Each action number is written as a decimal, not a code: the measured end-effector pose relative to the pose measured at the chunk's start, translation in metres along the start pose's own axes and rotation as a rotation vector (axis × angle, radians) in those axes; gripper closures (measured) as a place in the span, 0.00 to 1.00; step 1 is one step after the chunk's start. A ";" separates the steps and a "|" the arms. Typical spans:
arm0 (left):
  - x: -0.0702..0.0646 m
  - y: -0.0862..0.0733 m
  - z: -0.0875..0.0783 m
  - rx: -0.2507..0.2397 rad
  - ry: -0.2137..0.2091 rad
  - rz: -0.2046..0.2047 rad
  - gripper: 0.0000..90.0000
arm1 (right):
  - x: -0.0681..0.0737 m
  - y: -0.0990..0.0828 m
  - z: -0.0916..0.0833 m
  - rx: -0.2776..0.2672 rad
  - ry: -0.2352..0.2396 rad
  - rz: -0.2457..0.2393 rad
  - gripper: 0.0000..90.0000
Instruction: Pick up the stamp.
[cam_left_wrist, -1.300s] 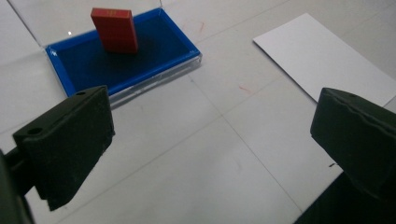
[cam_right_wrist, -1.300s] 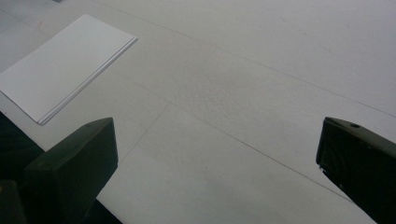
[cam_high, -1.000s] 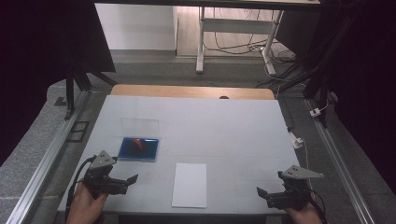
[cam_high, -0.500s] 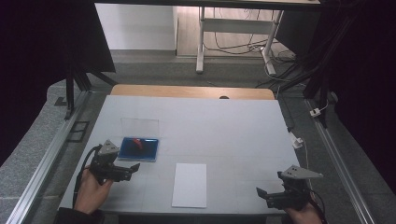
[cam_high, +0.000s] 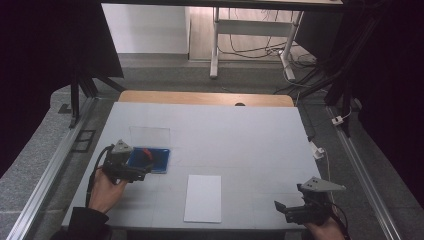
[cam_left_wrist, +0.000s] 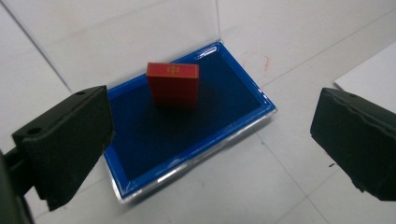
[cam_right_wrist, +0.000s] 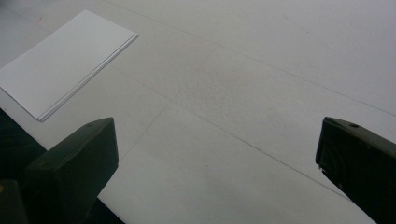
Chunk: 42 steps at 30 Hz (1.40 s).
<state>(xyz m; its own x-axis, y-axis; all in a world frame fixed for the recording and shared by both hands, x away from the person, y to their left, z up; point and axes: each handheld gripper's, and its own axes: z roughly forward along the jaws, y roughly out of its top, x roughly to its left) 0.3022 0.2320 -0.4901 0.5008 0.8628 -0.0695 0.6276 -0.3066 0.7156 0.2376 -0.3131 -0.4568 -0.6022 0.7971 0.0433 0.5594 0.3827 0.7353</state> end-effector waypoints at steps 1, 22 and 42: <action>0.001 0.001 0.002 0.002 0.001 0.003 0.00 | 0.000 0.000 0.000 0.000 0.000 0.000 0.00; 0.016 0.018 0.034 0.072 0.038 0.049 0.09 | 0.000 0.000 0.000 0.001 0.005 -0.002 0.00; 0.020 0.022 0.036 0.118 0.022 0.066 0.64 | 0.001 0.000 0.001 0.005 0.002 -0.009 0.00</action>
<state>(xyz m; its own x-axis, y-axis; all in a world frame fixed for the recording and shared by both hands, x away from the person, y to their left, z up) 0.3477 0.2283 -0.5013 0.5314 0.8471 -0.0087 0.6601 -0.4076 0.6309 0.2375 -0.3121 -0.4571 -0.6085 0.7926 0.0385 0.5568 0.3919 0.7324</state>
